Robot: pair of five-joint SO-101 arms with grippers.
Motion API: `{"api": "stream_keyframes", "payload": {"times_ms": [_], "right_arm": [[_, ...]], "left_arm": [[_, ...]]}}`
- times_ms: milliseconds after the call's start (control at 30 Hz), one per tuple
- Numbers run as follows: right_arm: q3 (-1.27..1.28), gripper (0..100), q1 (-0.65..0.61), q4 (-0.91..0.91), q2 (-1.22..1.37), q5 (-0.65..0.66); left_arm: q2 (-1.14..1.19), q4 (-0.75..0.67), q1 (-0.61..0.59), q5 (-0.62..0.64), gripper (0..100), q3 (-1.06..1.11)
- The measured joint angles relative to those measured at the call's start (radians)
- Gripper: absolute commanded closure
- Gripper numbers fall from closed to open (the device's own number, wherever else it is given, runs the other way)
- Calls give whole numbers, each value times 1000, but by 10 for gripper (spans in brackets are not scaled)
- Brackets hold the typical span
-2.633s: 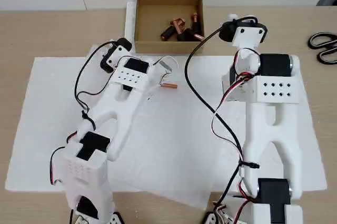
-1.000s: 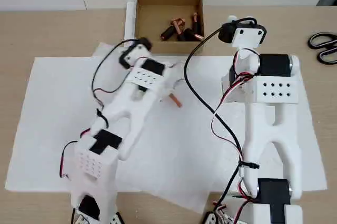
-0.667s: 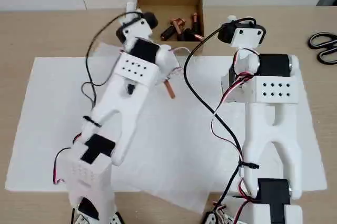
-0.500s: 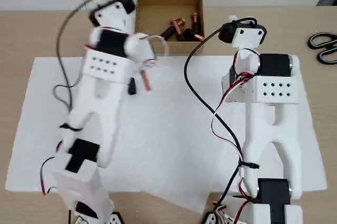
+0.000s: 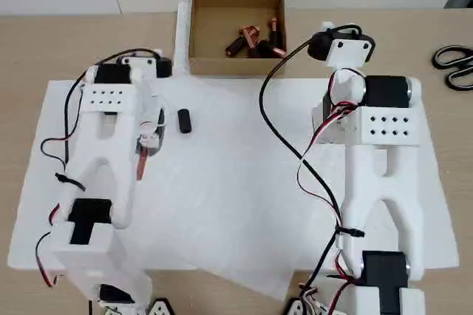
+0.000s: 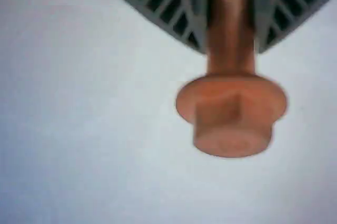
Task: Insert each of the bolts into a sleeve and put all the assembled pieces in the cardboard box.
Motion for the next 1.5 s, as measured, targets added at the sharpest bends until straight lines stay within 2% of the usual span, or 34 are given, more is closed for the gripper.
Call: {"api": "stream_keyframes", "payload": {"times_ms": [333, 500, 767, 1067, 1167, 1500], "right_arm": [[0, 755, -2, 0, 0, 0], [0, 755, 3, 0, 0, 0], [0, 755, 2, 0, 0, 0], [0, 755, 2, 0, 0, 0], [0, 755, 0, 0, 0, 0], [0, 754, -2, 0, 0, 0]], "left_arm": [[0, -163, -2, -282, 994, 221], [-2, -212, -2, -302, 994, 292], [112, -239, 2, -152, 994, 279], [120, -278, 2, 170, 994, 279], [120, -278, 3, 244, 994, 279], [121, -227, 48, 327, 994, 247]]}}
